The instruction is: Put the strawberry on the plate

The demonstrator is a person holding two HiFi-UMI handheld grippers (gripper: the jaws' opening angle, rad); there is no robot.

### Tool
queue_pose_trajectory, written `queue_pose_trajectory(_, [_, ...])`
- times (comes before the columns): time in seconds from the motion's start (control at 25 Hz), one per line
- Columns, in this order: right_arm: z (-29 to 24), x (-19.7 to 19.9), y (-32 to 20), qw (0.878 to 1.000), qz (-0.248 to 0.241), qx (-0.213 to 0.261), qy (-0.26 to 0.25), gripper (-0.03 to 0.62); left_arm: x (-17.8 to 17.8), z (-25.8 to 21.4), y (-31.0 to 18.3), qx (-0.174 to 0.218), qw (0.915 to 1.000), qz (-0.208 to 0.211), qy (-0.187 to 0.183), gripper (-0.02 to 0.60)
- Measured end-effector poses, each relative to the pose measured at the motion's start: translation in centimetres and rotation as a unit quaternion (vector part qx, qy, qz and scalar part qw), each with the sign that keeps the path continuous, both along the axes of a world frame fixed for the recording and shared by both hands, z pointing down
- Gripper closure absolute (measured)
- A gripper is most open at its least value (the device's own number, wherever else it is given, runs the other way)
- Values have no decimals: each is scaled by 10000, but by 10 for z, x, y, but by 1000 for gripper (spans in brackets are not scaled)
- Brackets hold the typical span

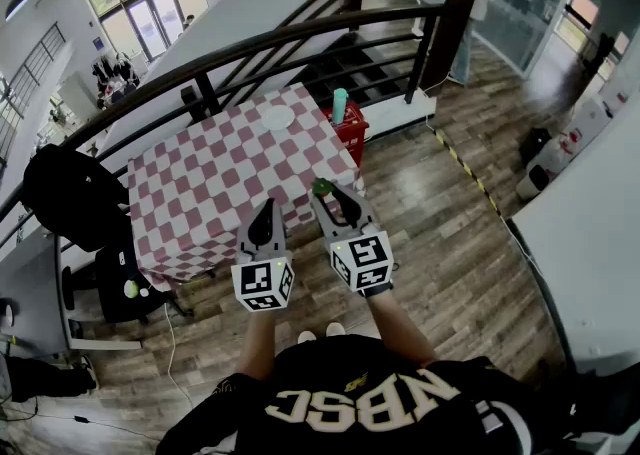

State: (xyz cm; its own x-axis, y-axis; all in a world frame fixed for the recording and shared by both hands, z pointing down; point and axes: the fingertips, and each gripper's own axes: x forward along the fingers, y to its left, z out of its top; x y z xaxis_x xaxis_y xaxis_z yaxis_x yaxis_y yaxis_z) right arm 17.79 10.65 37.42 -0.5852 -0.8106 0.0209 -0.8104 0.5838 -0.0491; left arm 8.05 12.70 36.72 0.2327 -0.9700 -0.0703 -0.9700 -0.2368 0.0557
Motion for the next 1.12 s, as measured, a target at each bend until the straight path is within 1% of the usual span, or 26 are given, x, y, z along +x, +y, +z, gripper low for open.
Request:
queue_pose_trajectory(0.2, [5,-3,5,9999,-29,-80,-55,448,-1,4,4,-49,10000,45,-20,571])
queue_pose_trajectory(0.44, [15,3,9,9997,-20,-185,-157,448,9,13,12,-111,9998,76,-122,571])
queue_pose_trajectory(0.68, [20,-8,6,9990,-108,-266,-329,448,4,23,17,-180,9996,90,-220,571])
queue_pose_trajectory(0.84, [26,-20,-6,9969,-246,-326,-666,448,-8,32,-3,-232,9996,94,-161,571])
queue_pose_trajectory(1.0, [41,-34,-38,9973,-165,-454,-545,448,-19,40,-42,-257,9993,246,-83,571])
queue_pose_trajectory(1.12, [48,-55,-71,9971,-85,-541,-523,448,-43,38,-78,-191,9993,310,-106,571])
